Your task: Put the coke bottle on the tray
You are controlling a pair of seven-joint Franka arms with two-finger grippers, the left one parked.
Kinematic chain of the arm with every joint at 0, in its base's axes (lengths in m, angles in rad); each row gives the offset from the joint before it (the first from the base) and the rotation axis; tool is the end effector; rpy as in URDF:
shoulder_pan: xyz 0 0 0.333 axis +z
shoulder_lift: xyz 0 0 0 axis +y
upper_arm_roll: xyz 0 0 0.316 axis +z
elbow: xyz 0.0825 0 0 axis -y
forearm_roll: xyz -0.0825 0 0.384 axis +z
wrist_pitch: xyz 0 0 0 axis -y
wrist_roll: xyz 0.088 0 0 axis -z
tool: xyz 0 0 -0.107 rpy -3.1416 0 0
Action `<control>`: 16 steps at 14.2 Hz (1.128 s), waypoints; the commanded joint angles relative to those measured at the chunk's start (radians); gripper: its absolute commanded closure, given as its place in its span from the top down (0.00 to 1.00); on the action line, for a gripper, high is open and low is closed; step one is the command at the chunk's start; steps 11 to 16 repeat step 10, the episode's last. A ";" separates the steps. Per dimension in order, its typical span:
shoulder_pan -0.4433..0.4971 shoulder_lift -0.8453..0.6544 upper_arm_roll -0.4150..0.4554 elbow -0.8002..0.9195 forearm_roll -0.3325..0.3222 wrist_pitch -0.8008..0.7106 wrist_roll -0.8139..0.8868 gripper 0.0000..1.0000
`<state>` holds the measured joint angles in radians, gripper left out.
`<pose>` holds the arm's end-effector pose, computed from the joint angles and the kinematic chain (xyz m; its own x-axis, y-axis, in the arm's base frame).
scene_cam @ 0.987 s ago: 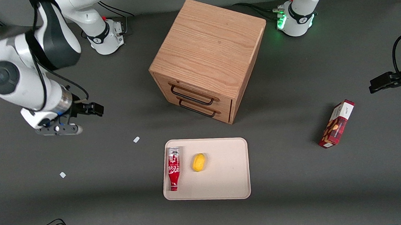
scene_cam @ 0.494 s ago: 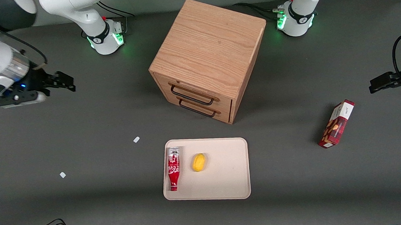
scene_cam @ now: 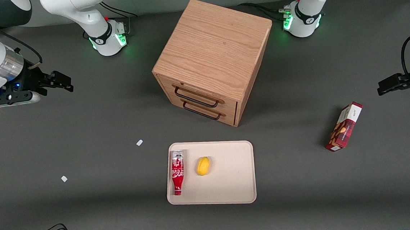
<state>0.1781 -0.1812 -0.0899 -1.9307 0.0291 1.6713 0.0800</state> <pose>0.4944 0.0436 0.5578 0.9966 0.0078 -0.0822 0.0047 -0.9993 -0.0383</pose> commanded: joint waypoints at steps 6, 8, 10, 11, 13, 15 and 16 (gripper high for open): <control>-0.042 0.020 0.024 0.049 -0.006 -0.041 0.007 1.00; -0.042 0.020 0.024 0.049 -0.006 -0.041 0.007 1.00; -0.042 0.022 0.022 0.053 -0.006 -0.041 0.006 1.00; -0.042 0.022 0.022 0.053 -0.006 -0.041 0.006 1.00; -0.042 0.022 0.022 0.053 -0.006 -0.041 0.006 1.00; -0.042 0.022 0.022 0.053 -0.006 -0.041 0.006 1.00; -0.042 0.022 0.022 0.053 -0.006 -0.041 0.006 1.00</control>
